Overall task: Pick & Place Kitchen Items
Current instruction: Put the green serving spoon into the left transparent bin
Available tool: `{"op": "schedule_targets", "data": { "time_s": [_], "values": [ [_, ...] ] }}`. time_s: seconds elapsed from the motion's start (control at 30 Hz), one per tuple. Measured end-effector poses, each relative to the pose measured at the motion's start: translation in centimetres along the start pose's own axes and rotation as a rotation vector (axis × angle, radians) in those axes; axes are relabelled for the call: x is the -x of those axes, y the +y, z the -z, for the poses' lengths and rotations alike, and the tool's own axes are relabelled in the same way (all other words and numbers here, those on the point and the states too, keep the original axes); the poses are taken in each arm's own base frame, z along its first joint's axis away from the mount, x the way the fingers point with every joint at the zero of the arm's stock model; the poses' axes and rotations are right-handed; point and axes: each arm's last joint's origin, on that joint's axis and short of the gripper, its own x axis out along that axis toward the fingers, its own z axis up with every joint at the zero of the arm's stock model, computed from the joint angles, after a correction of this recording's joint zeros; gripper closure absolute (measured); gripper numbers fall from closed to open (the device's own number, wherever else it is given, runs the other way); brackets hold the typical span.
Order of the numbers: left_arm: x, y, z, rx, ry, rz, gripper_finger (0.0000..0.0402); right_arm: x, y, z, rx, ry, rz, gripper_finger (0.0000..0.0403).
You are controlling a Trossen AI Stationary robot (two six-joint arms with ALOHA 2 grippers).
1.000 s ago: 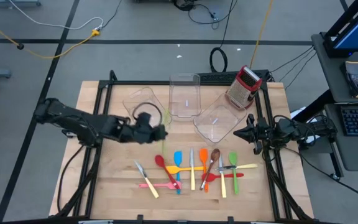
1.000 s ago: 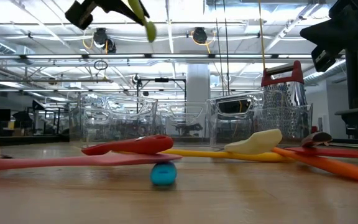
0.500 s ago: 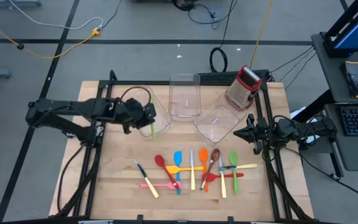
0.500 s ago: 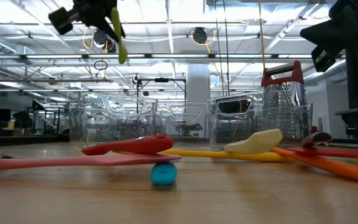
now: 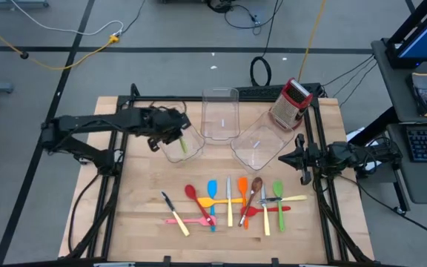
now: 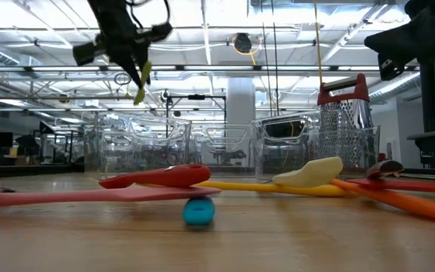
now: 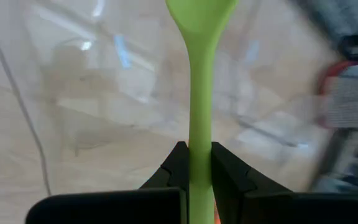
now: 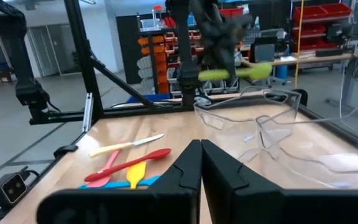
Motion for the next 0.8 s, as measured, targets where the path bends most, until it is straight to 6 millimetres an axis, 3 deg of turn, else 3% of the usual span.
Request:
{"op": "schedule_targets", "data": {
  "time_s": [0.27,0.8],
  "values": [
    [-4.9,-0.8,-0.7,0.006,-0.042,-0.129,0.0374,0.0,0.0,0.0,0.0,-0.001,-0.003,0.0399],
    [-8.9,-0.5,-1.2,0.045,-0.066,-0.263,0.0374,0.0,0.0,0.0,0.001,0.001,-0.005,0.0399]
  ]
}}
